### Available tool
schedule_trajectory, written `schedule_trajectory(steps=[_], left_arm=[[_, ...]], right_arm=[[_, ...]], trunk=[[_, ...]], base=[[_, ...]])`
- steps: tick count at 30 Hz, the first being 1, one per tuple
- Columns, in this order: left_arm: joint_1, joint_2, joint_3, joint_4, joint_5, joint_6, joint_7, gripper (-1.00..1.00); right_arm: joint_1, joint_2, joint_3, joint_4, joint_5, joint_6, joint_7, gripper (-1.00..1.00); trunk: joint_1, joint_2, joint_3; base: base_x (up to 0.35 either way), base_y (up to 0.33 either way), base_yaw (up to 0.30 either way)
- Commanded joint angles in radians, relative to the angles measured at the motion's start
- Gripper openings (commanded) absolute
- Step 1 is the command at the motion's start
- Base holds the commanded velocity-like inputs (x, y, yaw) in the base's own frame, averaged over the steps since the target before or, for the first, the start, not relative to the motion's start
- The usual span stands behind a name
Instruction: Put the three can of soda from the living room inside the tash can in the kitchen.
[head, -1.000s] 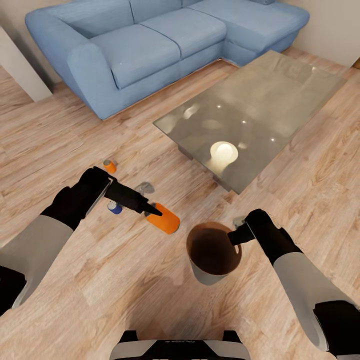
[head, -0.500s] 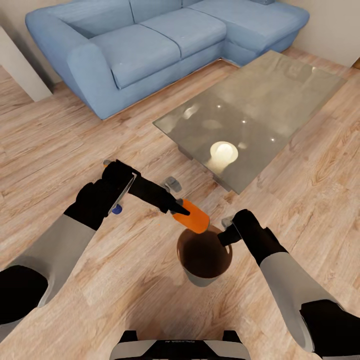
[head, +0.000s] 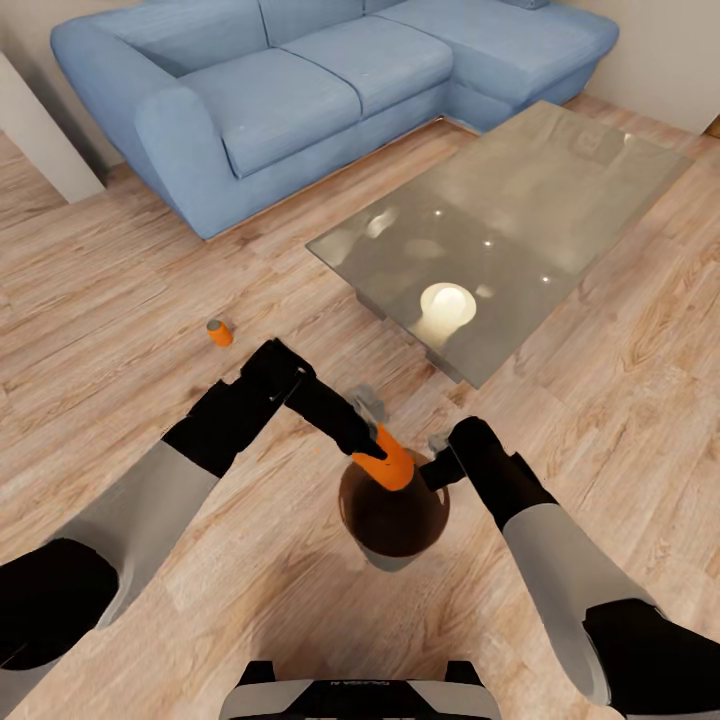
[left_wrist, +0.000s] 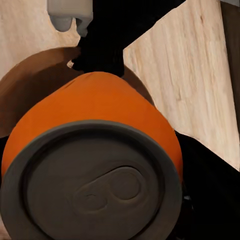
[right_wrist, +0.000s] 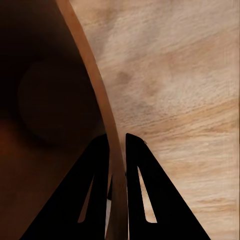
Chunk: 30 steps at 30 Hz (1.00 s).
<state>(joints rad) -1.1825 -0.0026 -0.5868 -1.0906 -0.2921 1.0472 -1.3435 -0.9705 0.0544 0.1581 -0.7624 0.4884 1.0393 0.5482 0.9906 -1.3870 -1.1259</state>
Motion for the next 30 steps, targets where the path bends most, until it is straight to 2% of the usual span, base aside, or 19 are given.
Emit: schedule_trajectory(steps=[1, 2, 6, 9, 11, 13, 14, 16, 19, 21, 30], left_arm=[[0.003, -0.009, -0.025, 0.009, -0.007, 0.000, 0.002, -1.00], [0.004, -0.015, -0.053, 0.024, -0.010, 0.000, 0.008, -1.00], [0.012, -0.023, -0.094, 0.056, -0.014, 0.000, 0.033, -1.00], [0.033, -0.030, -0.106, 0.066, -0.015, 0.000, 0.044, -1.00], [0.043, -0.046, -0.116, 0.071, -0.017, 0.000, 0.056, -1.00], [0.048, -0.053, -0.134, 0.077, -0.017, 0.000, 0.074, -1.00], [0.050, -0.057, -0.154, 0.088, -0.017, 0.000, 0.095, -1.00], [0.059, -0.059, -0.166, 0.100, -0.017, 0.000, 0.118, -1.00], [0.082, -0.061, -0.174, 0.106, -0.016, 0.000, 0.156, -1.00], [0.096, -0.061, -0.177, 0.111, -0.016, 0.000, 0.206, -1.00], [0.102, -0.060, -0.179, 0.137, -0.016, 0.000, 0.332, -1.00]], right_arm=[[0.000, 0.009, -0.001, 0.000, -0.013, 0.008, 0.006, -1.00], [0.000, 0.018, -0.001, -0.001, 0.001, 0.008, 0.006, -1.00], [-0.001, 0.032, -0.001, -0.003, 0.021, 0.008, 0.006, -1.00], [-0.002, 0.037, -0.002, -0.004, 0.026, 0.008, 0.006, -1.00], [-0.004, 0.046, -0.003, -0.004, 0.029, 0.008, 0.006, -1.00], [-0.004, 0.050, -0.003, -0.004, 0.029, 0.008, 0.006, -1.00], [-0.005, 0.052, -0.003, -0.005, 0.030, 0.008, 0.006, -1.00], [-0.005, 0.053, -0.003, -0.005, 0.030, 0.008, 0.006, -1.00], [-0.005, 0.057, -0.003, -0.006, 0.030, 0.008, 0.006, -1.00], [-0.004, 0.062, -0.003, -0.006, 0.030, 0.008, 0.006, -1.00], [-0.002, 0.065, -0.003, -0.006, 0.030, 0.008, 0.006, -1.00]], trunk=[[0.000, 0.000, 0.000], [0.000, 0.000, 0.000], [0.000, 0.000, 0.000], [0.000, 0.000, 0.000], [0.000, 0.000, 0.000], [0.000, 0.000, 0.000], [0.000, 0.000, 0.000], [0.000, 0.000, 0.000], [0.000, 0.000, 0.000], [0.000, 0.000, 0.000], [0.000, 0.000, 0.000]], base=[[0.000, 0.000, 0.000], [0.000, 0.000, 0.000], [0.000, 0.000, 0.000], [0.000, 0.000, 0.000], [0.000, 0.000, 0.000], [0.000, 0.000, 0.000], [0.000, 0.000, 0.000], [0.000, 0.000, 0.000], [0.000, 0.000, 0.000], [0.000, 0.000, 0.000], [0.000, 0.000, 0.000]])
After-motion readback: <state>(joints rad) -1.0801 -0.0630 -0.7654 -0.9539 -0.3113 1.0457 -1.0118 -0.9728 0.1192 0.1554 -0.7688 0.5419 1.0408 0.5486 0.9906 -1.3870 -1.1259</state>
